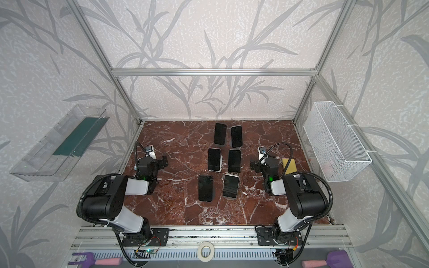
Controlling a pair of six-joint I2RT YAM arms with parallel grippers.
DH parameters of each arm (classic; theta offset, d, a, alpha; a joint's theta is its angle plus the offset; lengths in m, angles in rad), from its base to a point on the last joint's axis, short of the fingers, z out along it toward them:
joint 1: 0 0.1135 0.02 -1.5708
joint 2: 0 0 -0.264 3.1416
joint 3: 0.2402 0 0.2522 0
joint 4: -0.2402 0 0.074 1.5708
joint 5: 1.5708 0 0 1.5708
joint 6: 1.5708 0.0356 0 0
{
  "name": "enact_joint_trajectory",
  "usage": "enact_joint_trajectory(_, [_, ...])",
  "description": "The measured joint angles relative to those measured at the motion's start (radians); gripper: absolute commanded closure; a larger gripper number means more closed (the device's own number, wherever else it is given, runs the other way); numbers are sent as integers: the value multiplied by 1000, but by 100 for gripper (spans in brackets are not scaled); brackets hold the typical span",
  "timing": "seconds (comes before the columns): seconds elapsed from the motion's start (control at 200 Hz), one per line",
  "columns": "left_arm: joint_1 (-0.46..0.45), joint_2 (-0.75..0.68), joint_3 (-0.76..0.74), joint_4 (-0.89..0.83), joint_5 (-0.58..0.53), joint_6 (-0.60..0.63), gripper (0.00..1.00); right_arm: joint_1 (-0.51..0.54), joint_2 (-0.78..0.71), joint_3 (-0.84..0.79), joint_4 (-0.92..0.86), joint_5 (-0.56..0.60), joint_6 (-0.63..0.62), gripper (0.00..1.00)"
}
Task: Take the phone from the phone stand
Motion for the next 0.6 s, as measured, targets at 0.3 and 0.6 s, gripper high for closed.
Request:
enact_joint_trajectory(0.3, [6, 0, 0, 0, 3, -10, 1, -13, 0, 0, -2, 3, 8, 1])
enact_joint_trajectory(0.6, [23, 0, 0, -1, 25, -22, 1, -23, 0, 0, -7, -9, 23, 1])
